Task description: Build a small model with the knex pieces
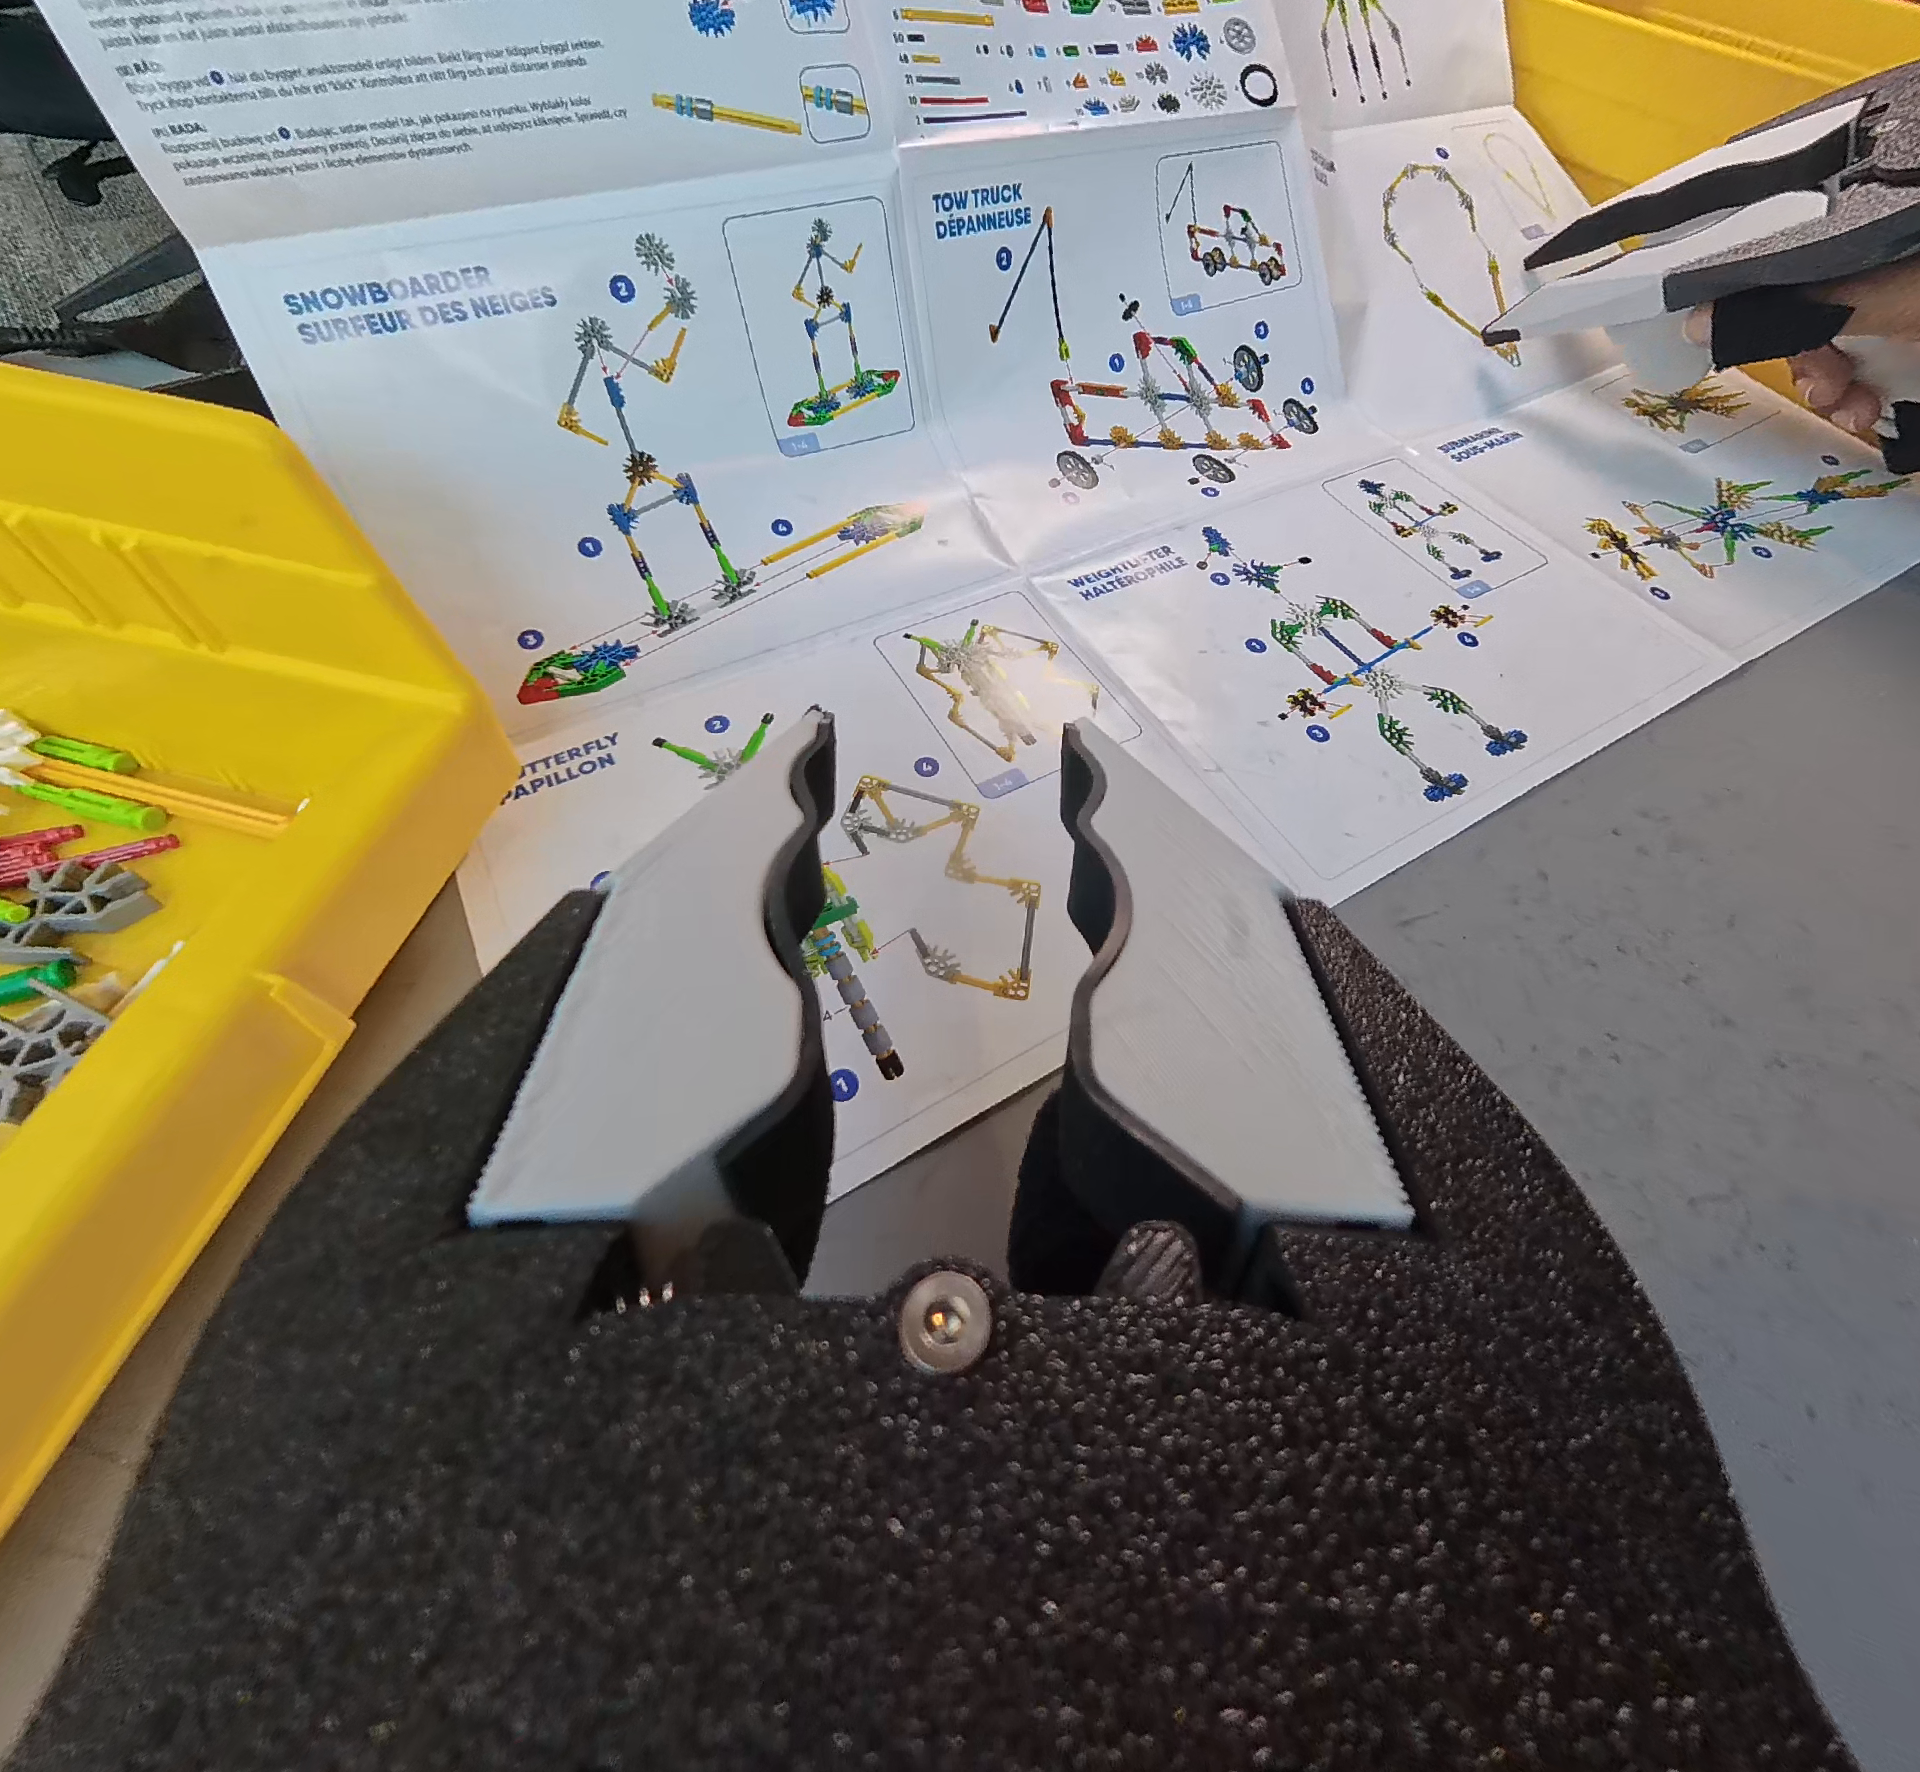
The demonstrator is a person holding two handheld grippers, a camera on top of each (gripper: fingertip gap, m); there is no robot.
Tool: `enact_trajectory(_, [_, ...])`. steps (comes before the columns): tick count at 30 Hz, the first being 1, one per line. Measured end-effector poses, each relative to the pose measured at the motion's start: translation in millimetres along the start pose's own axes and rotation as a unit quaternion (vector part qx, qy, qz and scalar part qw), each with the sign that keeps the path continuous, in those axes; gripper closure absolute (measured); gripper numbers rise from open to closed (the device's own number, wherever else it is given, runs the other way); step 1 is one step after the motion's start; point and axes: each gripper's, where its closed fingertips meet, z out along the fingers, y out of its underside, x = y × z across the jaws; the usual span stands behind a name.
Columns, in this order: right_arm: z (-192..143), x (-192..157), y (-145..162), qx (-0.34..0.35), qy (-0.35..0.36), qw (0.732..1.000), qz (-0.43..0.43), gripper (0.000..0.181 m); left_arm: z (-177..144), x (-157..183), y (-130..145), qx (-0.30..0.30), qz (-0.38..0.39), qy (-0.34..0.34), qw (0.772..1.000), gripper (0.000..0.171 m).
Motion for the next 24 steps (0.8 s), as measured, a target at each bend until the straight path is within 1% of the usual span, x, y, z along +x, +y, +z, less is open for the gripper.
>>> enact_trajectory(9, [-0.5, 2.8, 0.3, 0.001, 0.001, 1.0, 0.004, 0.13, 0.3, -0.8, 1.8, -0.004, -0.007, 0.0, 1.0, 0.128])
enact_trajectory(24, [-5.3, 3.4, 0.4, 0.001, 0.001, 1.0, 0.0, 0.128, -0.7, -7.7, 2.6, -0.003, 0.002, -0.019, 1.0, 0.128])
